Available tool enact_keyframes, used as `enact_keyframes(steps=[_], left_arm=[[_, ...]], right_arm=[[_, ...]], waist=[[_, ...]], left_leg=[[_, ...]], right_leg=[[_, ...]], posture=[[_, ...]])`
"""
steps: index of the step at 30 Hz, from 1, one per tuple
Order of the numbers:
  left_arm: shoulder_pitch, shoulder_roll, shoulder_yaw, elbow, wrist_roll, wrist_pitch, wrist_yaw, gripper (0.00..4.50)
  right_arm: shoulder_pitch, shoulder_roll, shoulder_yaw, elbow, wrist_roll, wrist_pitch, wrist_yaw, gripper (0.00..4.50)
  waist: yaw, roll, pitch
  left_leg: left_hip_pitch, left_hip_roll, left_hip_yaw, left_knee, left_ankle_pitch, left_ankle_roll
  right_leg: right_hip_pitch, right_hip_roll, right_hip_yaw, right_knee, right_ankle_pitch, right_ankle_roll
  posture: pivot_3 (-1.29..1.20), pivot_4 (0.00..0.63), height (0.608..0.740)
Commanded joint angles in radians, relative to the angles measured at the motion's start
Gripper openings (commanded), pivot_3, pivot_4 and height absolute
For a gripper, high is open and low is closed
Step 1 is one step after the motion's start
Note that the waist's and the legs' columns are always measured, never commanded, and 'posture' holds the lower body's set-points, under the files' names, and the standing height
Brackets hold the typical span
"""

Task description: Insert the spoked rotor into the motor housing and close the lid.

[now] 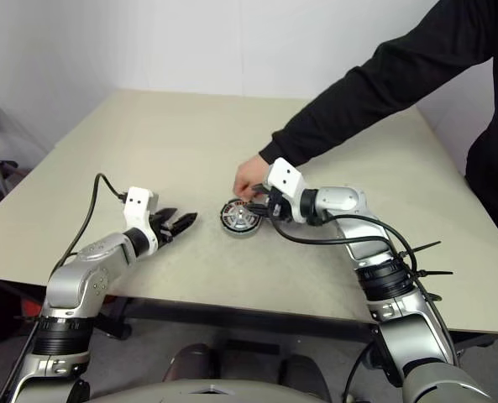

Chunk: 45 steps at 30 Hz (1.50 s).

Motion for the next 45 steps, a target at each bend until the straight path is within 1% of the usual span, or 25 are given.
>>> enact_keyframes(steps=[1,10,13,19,22,27,30,33,37,45], left_arm=[[-0.021,0.008,0.005,-0.018,-0.003,-0.008,-0.002,3.42],[-0.011,0.005,0.0,-0.015,0.008,-0.006,0.015,3.42],[-0.01,0.0,-0.003,-0.007,0.014,-0.008,0.021,3.42],[-0.027,-0.008,-0.004,0.001,0.008,-0.01,0.018,3.42],[-0.03,-0.011,0.001,-0.015,-0.023,0.009,-0.007,3.42],[-0.027,-0.005,-0.01,-0.03,-0.048,0.027,-0.039,3.42],[-0.035,-0.008,-0.016,-0.015,-0.038,0.022,-0.035,3.42],[-0.038,-0.013,-0.022,-0.009,-0.032,0.018,-0.029,3.42],[-0.023,-0.023,-0.027,-0.02,-0.026,0.014,-0.015,3.42],[0.005,-0.031,-0.023,-0.041,-0.028,0.015,0.005,3.42]], right_arm=[[-0.015,-0.004,0.003,-0.015,0.011,-0.024,-0.008,2.25],[-0.012,-0.022,0.035,-0.009,0.002,-0.04,0.008,2.25],[-0.013,-0.05,0.062,0.005,-0.026,-0.075,0.025,2.25],[-0.054,-0.14,0.142,0.098,-0.115,-0.259,0.11,2.25],[-0.09,-0.184,0.188,0.181,-0.184,-0.396,0.144,2.25],[-0.162,-0.21,0.219,0.276,-0.209,-0.545,0.24,2.25],[-0.229,-0.227,0.276,0.368,-0.28,-0.717,0.287,2.25],[-0.29,-0.216,0.317,0.47,-0.335,-0.858,0.3,2.25],[-0.382,-0.169,0.364,0.614,-0.403,-0.993,0.282,2.25],[-0.488,-0.096,0.384,0.787,-0.474,-1.132,0.246,2.25]], waist=[[0.0,0.0,0.0],[0.0,0.0,0.0],[0.001,0.0,0.0],[0.0,0.0,0.0],[0.0,0.0,0.0],[-0.001,0.0,0.0],[-0.003,0.0,0.0],[-0.006,0.0,0.0],[-0.01,0.0,0.0],[-0.012,0.0,0.0]], left_leg=[[0.0,0.0,0.0,0.0,0.0,0.0],[0.0,0.0,0.0,0.0,0.0,0.0],[0.0,0.0,0.0,0.0,0.0,0.0],[0.0,0.0,0.0,0.0,0.0,0.0],[0.0,0.0,0.0,0.0,0.0,0.0],[-0.001,0.0,0.0,0.0,0.0,0.001],[-0.001,0.0,0.0,0.0,-0.002,0.004],[-0.001,0.0,0.0,0.001,-0.003,0.005],[-0.002,0.0,0.0,0.002,-0.003,0.006],[-0.006,0.0,0.0,0.005,-0.005,0.009]], right_leg=[[0.0,0.0,0.0,0.0,0.0,0.0],[0.0,0.0,0.0,0.0,0.0,0.0],[0.0,0.0,0.0,0.0,0.0,0.0],[0.0,0.0,0.0,0.0,0.0,0.0],[0.0,0.0,0.0,0.0,0.0,0.0],[-0.001,0.0,0.0,0.0,0.0,0.0],[-0.001,0.0,0.0,0.0,0.0,0.0],[-0.001,0.0,0.0,0.0,0.0,0.0],[-0.002,0.0,0.0,0.0,0.0,0.0],[-0.004,0.0,0.0,0.001,0.0,0.0]], posture=[[0.0,0.0,0.74],[0.0,0.0,0.74],[0.0,0.0,0.74],[0.0,0.0,0.74],[0.0,0.0,0.74],[0.0,0.0,0.74],[0.0,0.0,0.74],[0.0,0.0,0.74],[0.0,0.0,0.74],[0.0,0.0,0.74]])
